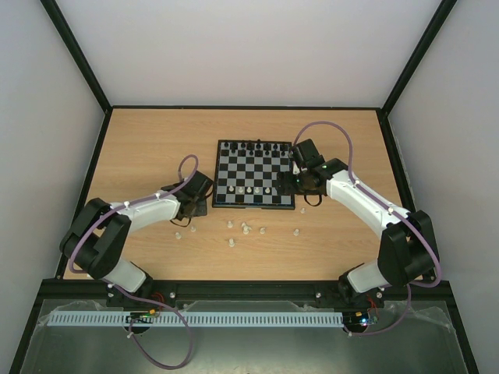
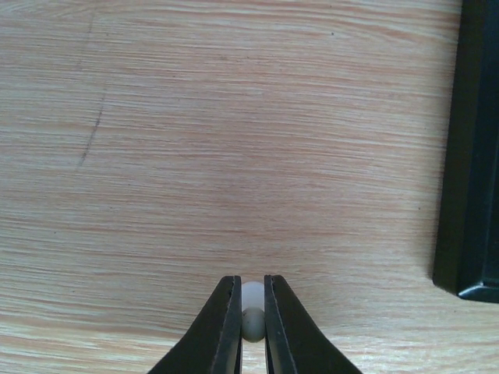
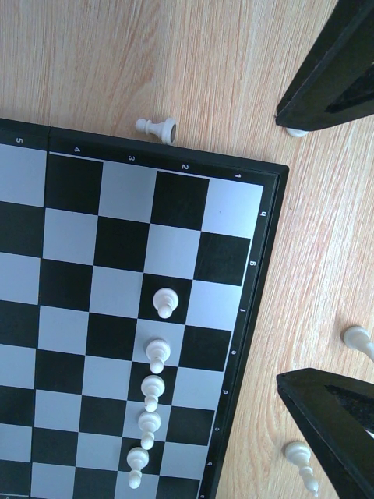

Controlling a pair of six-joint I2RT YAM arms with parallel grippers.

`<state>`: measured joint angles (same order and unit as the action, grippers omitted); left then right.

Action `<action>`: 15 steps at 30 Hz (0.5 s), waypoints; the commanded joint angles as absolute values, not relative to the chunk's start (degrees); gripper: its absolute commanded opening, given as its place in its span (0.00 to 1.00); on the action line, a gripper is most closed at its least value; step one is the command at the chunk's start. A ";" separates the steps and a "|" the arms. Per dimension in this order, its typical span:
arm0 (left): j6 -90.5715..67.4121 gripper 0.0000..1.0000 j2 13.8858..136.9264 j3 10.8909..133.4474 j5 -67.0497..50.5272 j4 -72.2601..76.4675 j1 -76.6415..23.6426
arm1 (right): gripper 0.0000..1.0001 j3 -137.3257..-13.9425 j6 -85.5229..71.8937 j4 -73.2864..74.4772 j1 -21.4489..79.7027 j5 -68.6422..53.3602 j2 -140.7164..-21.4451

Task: Set up the chess pieces on the board
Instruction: Pick up the chess piece at the center of the board.

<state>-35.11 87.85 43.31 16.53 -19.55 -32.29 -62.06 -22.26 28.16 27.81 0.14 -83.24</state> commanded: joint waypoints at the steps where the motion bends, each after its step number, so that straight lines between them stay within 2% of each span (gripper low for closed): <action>1: -34.87 0.03 88.17 43.98 15.88 -20.34 -32.13 | 0.84 -60.96 -21.97 28.83 27.60 -0.48 -82.10; 7: -32.63 0.02 88.49 51.91 14.27 -24.00 -32.22 | 0.84 -61.04 -21.97 28.85 27.58 -0.24 -82.09; 15: -31.10 0.03 95.67 63.97 13.62 -27.15 -34.94 | 0.84 -61.20 -21.93 29.00 27.59 0.07 -82.33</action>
